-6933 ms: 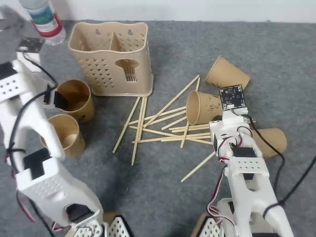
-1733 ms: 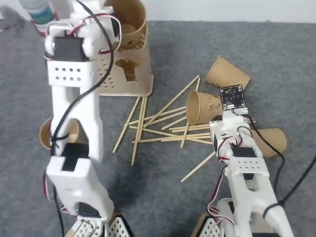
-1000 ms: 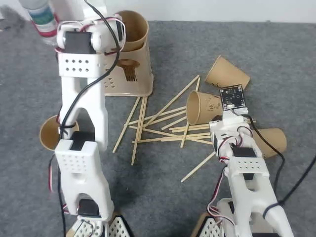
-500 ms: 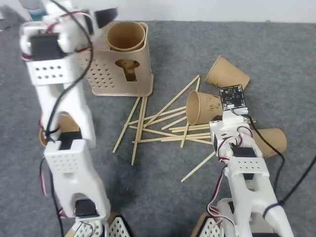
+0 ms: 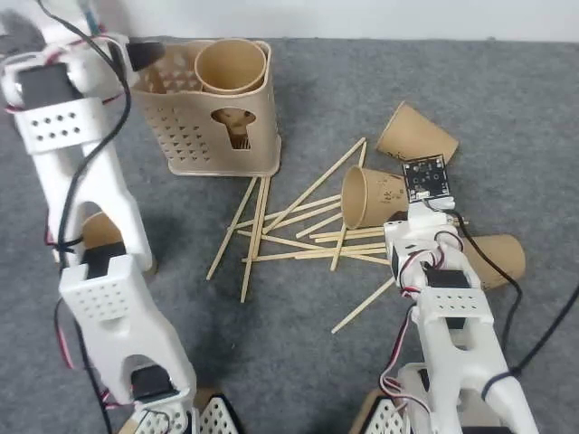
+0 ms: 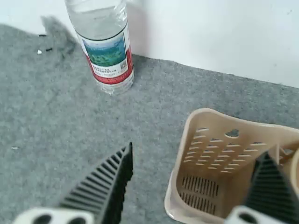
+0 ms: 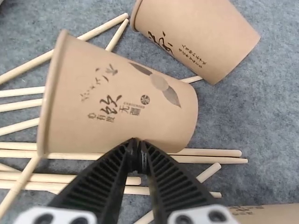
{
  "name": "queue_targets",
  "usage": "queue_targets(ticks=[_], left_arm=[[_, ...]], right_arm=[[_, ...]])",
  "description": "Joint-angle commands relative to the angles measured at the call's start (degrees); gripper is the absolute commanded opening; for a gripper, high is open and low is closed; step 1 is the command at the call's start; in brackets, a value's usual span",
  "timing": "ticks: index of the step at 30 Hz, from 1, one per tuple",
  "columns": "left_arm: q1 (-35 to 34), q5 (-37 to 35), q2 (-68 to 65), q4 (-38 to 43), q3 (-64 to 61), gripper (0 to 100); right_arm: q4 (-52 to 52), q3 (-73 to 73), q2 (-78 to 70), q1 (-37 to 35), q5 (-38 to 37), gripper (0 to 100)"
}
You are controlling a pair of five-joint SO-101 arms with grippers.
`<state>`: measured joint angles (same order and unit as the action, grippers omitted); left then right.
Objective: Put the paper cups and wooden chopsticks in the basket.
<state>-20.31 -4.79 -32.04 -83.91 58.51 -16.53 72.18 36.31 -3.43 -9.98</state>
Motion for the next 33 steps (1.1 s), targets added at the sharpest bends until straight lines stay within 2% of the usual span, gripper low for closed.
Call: queue_targets(ticks=[1,10,13,19,26,33], left_arm=[[-0.7,1.93,0.7,1.85,-1.54,39],[-0.88,2.02,0.7,9.32,-12.26,36],[-0.53,2.02,0.7,10.73,-13.32,27],[0.35,2.02,0.62,11.6,-13.49,1],[-0.26,2.02,1.49,10.11,-12.7,1],[-4.31,2.99,1.14,1.67,-0.66,1]], right_arm=[[1.01,-0.26,1.19,0.31,-0.26,0.9],[0.92,-0.26,1.19,-0.4,-0.53,0.9],[0.92,-0.26,1.19,-0.4,-0.53,0.9],[1.01,-0.26,1.19,-0.4,-0.62,0.9],[1.01,-0.26,1.19,-0.4,-0.62,0.9],[1.01,-0.26,1.19,-0.4,-0.62,0.9]])
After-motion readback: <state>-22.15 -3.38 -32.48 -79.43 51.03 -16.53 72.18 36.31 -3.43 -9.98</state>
